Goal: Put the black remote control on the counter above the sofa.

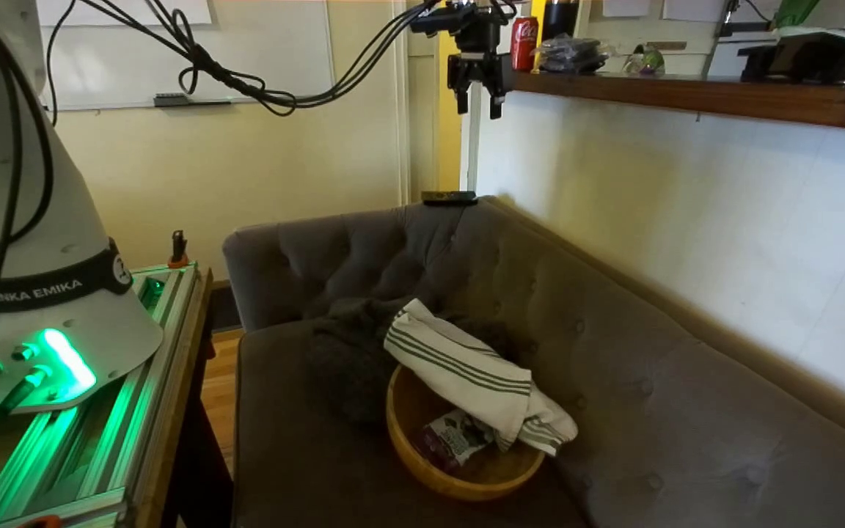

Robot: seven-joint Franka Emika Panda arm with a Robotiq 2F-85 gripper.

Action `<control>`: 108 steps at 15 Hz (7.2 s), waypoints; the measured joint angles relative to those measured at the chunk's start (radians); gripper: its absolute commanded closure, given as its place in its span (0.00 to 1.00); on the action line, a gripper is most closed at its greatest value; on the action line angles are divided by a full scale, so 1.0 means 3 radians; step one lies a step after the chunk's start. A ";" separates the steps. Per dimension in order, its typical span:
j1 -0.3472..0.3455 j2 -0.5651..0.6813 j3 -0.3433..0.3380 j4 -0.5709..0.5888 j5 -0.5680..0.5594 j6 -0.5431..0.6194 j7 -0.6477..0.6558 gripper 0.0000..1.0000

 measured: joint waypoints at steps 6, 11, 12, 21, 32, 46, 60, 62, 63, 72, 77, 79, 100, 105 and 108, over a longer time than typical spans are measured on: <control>-0.0016 0.0013 0.0001 0.0050 0.0026 -0.0029 0.0050 0.00; 0.0048 0.0544 0.0156 0.0722 0.0175 -0.0126 0.0391 0.00; 0.0074 0.0705 0.0204 0.0889 0.0215 -0.0207 0.0392 0.00; 0.0504 0.1864 0.0351 0.2180 0.0193 -0.1615 0.0290 0.00; 0.0651 0.2250 0.0105 0.2510 0.0174 -0.0957 0.1002 0.00; 0.1056 0.3333 -0.0248 0.4011 -0.0014 -0.0779 0.1275 0.00; 0.1238 0.3686 -0.0252 0.4116 -0.0018 0.0044 0.1057 0.00; 0.1302 0.3743 -0.0279 0.4157 -0.0024 0.0131 0.1010 0.00; 0.1322 0.3779 -0.0289 0.4207 -0.0028 0.0144 0.0997 0.00; 0.1339 0.4001 -0.0349 0.4569 -0.0030 0.0184 0.1122 0.00; 0.1362 0.4001 -0.0500 0.4570 -0.0069 0.0210 0.1249 0.00; 0.1357 0.4001 -0.0500 0.4568 -0.0069 0.0210 0.1249 0.00; 0.1578 0.4031 -0.0830 0.4561 -0.0205 -0.0032 0.2951 0.00; 0.1561 0.4032 -0.0772 0.4558 -0.0205 0.0047 0.2892 0.00; 0.1564 0.4035 -0.0766 0.4514 -0.0206 0.0310 0.2858 0.00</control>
